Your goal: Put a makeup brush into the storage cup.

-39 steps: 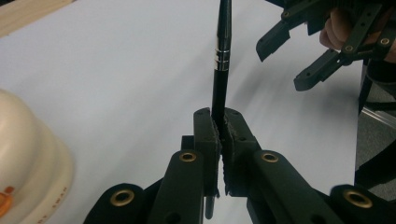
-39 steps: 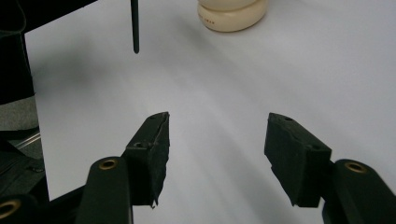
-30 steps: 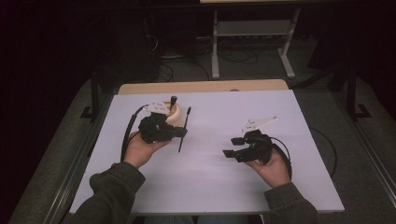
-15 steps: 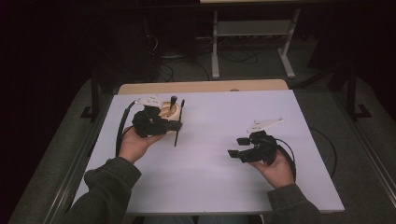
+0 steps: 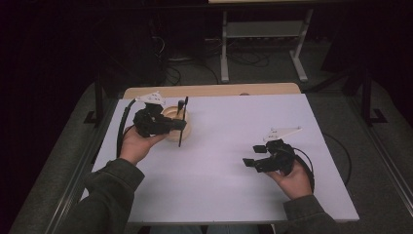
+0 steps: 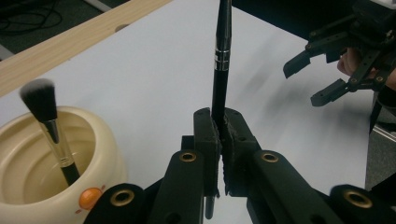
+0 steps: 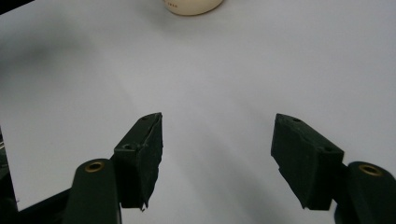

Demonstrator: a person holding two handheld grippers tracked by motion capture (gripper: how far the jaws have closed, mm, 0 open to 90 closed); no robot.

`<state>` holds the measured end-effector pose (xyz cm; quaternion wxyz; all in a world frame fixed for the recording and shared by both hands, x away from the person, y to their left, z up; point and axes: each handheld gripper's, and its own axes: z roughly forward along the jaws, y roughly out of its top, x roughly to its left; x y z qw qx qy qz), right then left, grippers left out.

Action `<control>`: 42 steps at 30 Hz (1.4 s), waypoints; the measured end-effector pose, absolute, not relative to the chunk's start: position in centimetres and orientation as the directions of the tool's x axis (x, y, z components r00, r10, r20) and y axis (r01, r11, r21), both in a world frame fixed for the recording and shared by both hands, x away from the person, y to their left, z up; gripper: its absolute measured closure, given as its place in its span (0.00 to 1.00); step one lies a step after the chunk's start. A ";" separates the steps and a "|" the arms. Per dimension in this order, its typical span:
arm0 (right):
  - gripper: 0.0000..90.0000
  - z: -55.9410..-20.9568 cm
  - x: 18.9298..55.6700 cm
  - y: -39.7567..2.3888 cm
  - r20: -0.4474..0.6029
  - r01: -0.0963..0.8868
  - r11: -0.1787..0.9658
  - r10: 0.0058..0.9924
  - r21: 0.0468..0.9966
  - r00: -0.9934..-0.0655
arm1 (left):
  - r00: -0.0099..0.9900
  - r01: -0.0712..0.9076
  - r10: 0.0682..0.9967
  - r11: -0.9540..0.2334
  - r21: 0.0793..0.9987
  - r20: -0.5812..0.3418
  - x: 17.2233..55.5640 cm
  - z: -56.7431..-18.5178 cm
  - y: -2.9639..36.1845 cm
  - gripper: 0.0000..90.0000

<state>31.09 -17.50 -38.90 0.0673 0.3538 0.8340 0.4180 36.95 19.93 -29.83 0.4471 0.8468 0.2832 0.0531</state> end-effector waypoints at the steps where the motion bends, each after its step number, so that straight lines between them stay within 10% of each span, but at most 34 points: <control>1: 0.36 -38.9 31.0 -17.5 0.188 0.539 0.394 0.650 0.744 -0.736 | 0.836 0.427 0.526 -0.443 0.788 -0.157 37.1 -29.7 20.0 0.95; 42: 0.32 -38.8 31.3 -18.3 0.187 0.524 0.360 0.659 0.772 -0.729 | 0.745 0.481 0.656 -0.399 0.781 -0.124 42.9 -26.8 21.9 0.95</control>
